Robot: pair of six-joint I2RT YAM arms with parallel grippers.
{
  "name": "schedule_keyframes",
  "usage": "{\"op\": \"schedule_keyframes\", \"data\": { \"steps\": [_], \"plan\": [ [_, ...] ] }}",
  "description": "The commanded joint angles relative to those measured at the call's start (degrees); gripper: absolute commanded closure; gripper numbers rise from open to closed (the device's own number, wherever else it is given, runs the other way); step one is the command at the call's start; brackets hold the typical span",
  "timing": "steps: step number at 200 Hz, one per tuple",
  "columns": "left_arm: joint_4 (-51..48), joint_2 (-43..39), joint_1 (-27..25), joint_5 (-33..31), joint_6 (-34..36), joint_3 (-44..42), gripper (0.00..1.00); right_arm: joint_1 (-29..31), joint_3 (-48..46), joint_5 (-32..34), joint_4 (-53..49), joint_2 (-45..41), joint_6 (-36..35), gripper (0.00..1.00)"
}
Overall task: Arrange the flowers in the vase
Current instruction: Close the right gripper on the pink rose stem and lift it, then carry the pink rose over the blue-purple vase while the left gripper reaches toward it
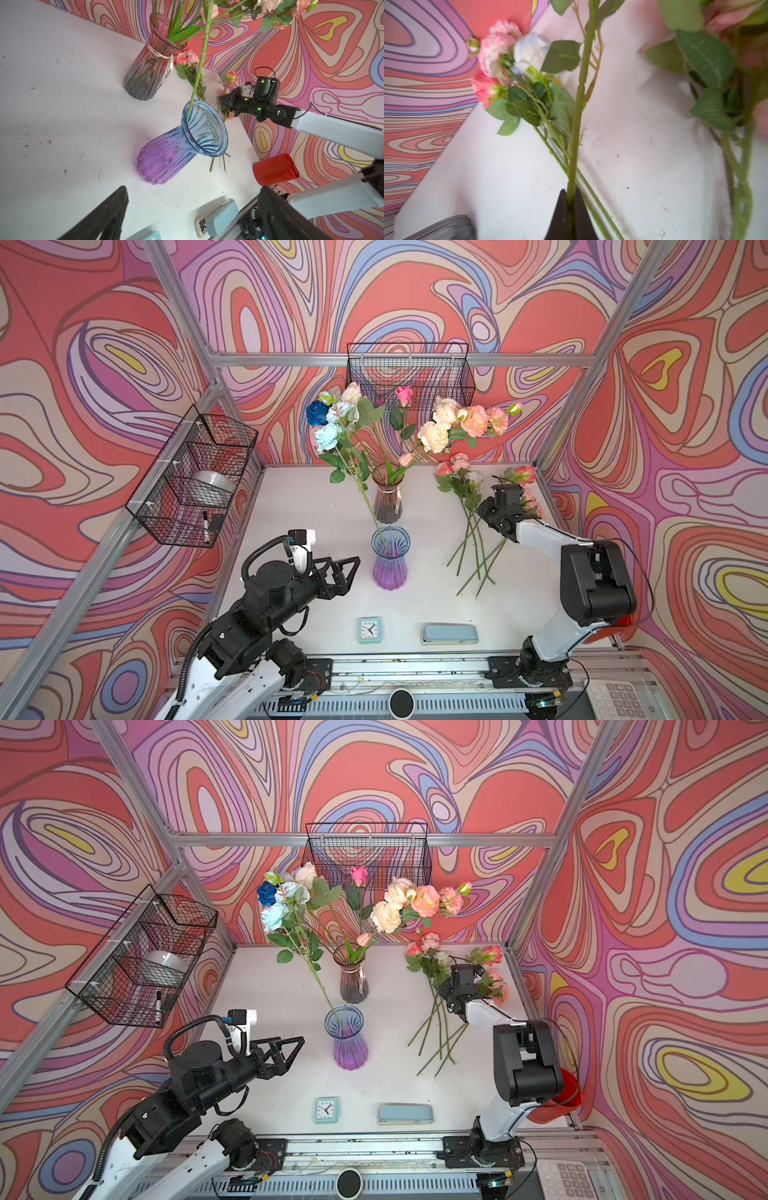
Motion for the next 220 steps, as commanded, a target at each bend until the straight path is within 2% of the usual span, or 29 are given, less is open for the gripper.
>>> {"op": "schedule_keyframes", "data": {
  "steps": [1, 35, 72, 94, 127, 148, 166, 178, 193, 220],
  "plan": [
    [-1.03, -0.44, -0.44, 0.23, 0.69, 1.84, 0.0, -0.22, -4.62, -0.88, 1.56, -7.34, -0.83, 1.0],
    [-2.72, -0.86, -0.44, 1.16, 2.18, 3.98, 0.0, 0.94, -11.24, -0.33, 0.45, -23.14, -2.64, 1.0],
    [-3.19, -1.32, -0.44, 1.72, 3.22, 5.67, 0.0, 3.59, -13.39, -0.37, -0.97, -40.39, -6.84, 1.0],
    [-2.86, -1.36, -0.42, 3.12, 3.76, 6.69, 0.0, 4.32, -13.54, -4.2, 0.8, -48.49, -9.04, 1.0],
    [-2.95, -1.46, -0.44, 5.32, 5.1, 8.89, 0.0, 4.5, -13.53, -13.64, 5.94, -57.08, -10.85, 1.0],
    [-2.22, -1.62, -0.44, 7.1, 6.24, 9.96, 0.0, 4.42, -11.82, -24.68, 10.88, -57.14, -11.12, 1.0],
    [-0.61, -1.5, -0.44, 10.07, 7.01, 10.74, 0.0, 4.65, -8.94, -35.51, 14.75, -52.77, -8.94, 1.0],
    [0.83, -1.16, -0.44, 12.29, 7.36, 11.26, 0.0, 6.37, -6.94, -39.24, 15.93, -50.02, -8.49, 1.0],
    [2.76, -0.6, -0.44, 15.13, 7.56, 11.81, 0.0, 12.6, -3.44, -38.96, 11.94, -47.14, -13.24, 1.0],
    [6.11, 0.6, -0.44, 19.23, 7.27, 12.57, 0.01, 32.09, 4.04, -28.19, 1.98, -40.95, -26.34, 1.0]
  ]
}}
